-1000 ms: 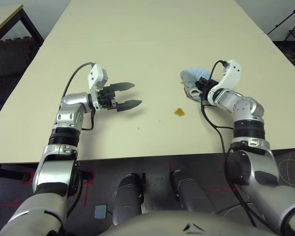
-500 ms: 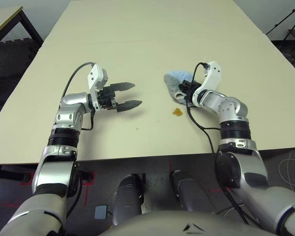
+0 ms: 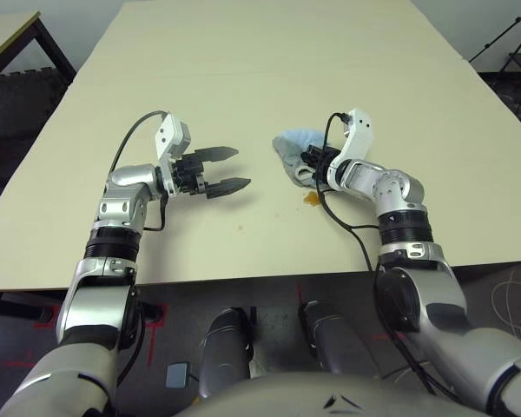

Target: Wipe the water off the table with a rag.

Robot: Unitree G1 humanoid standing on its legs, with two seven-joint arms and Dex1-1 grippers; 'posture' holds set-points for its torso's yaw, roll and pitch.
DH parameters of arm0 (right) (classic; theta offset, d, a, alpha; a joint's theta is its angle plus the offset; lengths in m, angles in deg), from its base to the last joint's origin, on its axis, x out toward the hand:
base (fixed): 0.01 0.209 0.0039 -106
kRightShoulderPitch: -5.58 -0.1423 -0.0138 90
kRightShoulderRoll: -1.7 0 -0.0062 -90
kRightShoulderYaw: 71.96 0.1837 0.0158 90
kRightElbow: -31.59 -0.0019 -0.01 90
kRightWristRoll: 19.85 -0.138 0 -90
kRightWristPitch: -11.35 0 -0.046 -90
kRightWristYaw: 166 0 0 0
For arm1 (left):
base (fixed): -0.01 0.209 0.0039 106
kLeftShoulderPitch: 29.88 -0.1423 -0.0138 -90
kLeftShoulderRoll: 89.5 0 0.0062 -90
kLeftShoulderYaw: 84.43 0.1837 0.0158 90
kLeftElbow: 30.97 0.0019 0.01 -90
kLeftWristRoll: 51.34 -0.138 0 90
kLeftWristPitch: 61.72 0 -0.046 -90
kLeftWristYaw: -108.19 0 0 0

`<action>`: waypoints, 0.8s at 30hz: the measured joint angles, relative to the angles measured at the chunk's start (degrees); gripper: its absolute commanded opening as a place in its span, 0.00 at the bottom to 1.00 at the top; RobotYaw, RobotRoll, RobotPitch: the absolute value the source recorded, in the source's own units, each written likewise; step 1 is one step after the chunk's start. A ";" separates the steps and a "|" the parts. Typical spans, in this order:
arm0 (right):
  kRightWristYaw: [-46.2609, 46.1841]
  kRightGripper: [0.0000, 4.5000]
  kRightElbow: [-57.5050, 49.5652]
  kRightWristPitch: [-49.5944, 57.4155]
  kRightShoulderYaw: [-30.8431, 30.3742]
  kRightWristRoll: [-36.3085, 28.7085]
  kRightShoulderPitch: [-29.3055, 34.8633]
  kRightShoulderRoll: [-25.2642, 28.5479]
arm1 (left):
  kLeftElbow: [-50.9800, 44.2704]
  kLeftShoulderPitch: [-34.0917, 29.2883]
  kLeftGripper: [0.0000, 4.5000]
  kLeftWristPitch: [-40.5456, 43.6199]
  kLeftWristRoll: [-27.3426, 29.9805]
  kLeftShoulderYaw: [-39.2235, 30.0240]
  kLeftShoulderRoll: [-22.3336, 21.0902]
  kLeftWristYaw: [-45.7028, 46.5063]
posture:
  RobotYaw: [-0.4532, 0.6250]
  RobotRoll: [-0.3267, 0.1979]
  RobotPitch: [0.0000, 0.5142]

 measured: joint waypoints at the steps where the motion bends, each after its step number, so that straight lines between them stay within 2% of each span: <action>1: -0.02 0.02 1.28 -0.80 0.46 0.30 -0.38 1.51 | 0.10 0.00 1.00 -0.06 0.00 0.00 -0.02 -0.04 | 0.21 0.62 0.23; 10: 0.68 0.02 7.77 -3.84 1.91 1.04 -2.71 9.26 | 2.17 0.74 1.00 -0.99 -0.08 0.25 0.30 -0.35 | 0.19 0.62 0.23; 20: 2.74 0.02 7.42 -3.48 2.68 2.69 -1.59 19.23 | 4.23 2.29 1.00 -2.05 -0.15 0.45 0.59 -0.68 | 0.18 0.62 0.24; 24: 3.71 0.02 3.19 0.52 4.51 1.46 -1.00 22.21 | 4.51 2.35 1.00 -2.28 -0.19 0.50 1.22 -0.95 | 0.17 0.62 0.24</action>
